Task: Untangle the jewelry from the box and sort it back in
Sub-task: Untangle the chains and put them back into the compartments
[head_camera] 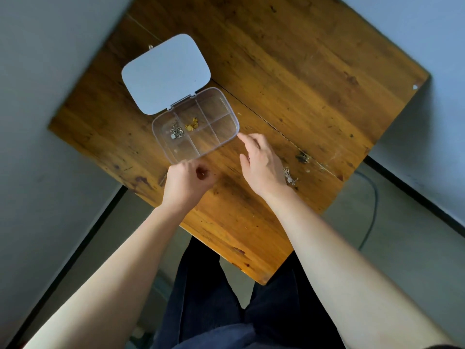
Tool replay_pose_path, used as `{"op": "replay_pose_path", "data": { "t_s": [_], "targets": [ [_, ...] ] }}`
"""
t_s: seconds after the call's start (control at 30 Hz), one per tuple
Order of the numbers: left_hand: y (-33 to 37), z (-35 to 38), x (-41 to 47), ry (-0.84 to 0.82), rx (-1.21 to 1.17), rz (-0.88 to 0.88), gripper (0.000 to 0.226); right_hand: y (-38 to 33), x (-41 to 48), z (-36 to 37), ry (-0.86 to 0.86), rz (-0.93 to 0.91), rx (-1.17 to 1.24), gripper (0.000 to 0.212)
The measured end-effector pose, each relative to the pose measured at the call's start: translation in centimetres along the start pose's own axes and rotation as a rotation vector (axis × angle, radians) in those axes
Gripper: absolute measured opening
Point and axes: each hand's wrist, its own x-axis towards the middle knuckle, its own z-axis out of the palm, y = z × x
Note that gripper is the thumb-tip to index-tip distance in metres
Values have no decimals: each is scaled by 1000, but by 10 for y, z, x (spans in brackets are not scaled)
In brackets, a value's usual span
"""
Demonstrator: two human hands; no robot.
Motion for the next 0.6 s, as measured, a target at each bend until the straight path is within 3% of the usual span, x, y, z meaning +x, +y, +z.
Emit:
{"op": "replay_pose_path", "data": {
  "t_s": [0.17,0.33,0.4,0.5,0.6],
  "targets": [
    [11,-53,12,268,-470,-143,6,-3,2,5,7,-19,-23,72],
    [12,-75,33,375,-669,-230,8,-11,2,12,-58,-52,-78,80],
    [7,-66,35,326,-623,-301,9,-14,2,13,-70,-32,-73,81],
    [-5,-44,34,139,-307,-351,11,-19,1,11,-96,-4,-52,82],
    [-9,-33,34,70,-61,-198,17,-12,-5,4,-99,25,36,73]
  ]
}}
